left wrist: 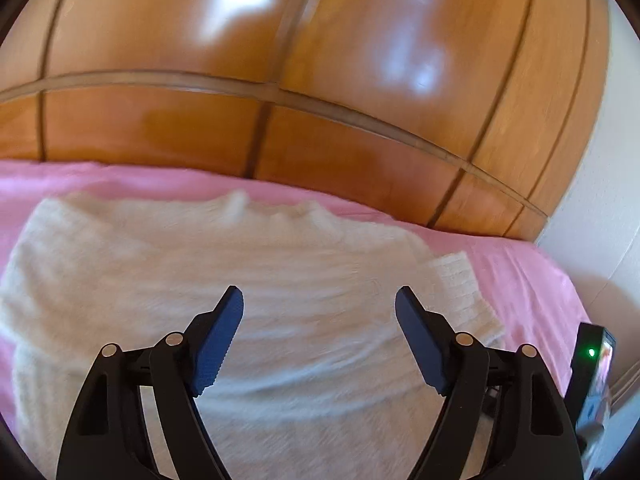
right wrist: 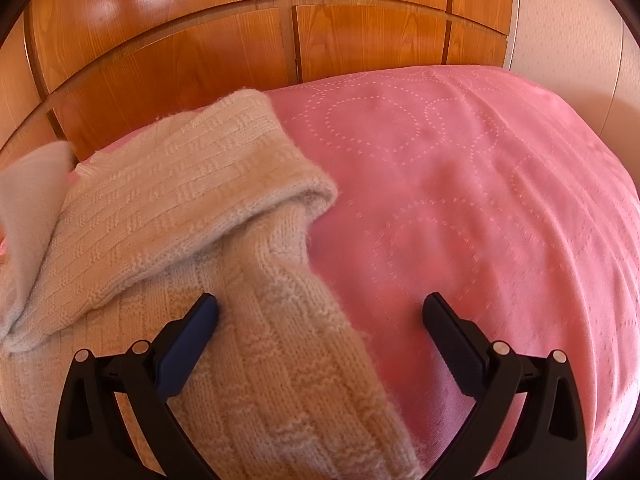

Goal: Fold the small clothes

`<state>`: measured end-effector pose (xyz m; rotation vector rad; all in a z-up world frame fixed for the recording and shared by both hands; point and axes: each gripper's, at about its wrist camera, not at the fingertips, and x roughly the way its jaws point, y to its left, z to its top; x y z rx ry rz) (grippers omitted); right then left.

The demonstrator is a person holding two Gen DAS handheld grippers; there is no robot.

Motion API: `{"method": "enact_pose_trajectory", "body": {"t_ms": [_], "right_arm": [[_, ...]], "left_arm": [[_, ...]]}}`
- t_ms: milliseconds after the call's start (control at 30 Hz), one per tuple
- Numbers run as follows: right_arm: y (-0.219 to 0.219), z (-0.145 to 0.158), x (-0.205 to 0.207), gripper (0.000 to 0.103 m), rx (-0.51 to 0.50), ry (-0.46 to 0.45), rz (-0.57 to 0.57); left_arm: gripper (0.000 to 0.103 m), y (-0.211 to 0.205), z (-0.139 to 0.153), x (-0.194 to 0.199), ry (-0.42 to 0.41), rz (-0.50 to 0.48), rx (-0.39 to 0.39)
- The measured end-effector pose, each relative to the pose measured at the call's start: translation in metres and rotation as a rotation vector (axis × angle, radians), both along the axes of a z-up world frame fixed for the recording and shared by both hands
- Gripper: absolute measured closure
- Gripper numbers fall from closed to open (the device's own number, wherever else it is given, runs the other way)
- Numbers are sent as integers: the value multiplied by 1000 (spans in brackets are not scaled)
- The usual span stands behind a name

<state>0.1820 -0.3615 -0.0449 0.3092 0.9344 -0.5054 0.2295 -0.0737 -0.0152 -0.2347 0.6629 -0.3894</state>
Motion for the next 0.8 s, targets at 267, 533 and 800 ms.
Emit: {"method": "enact_pose_trajectory", "body": {"t_ms": [267,533,800], "right_arm": [[0,0,0,2,0,0,1],[-1,0,0,2,2,-1,1],[-2,0,-1,2,2,-2,1]], "left_arm": [[26,109,-12,-6,48,350,-42],[26,172,-55,23,241,511,-3],[25,180,-53,-26,217,520,-131]]}}
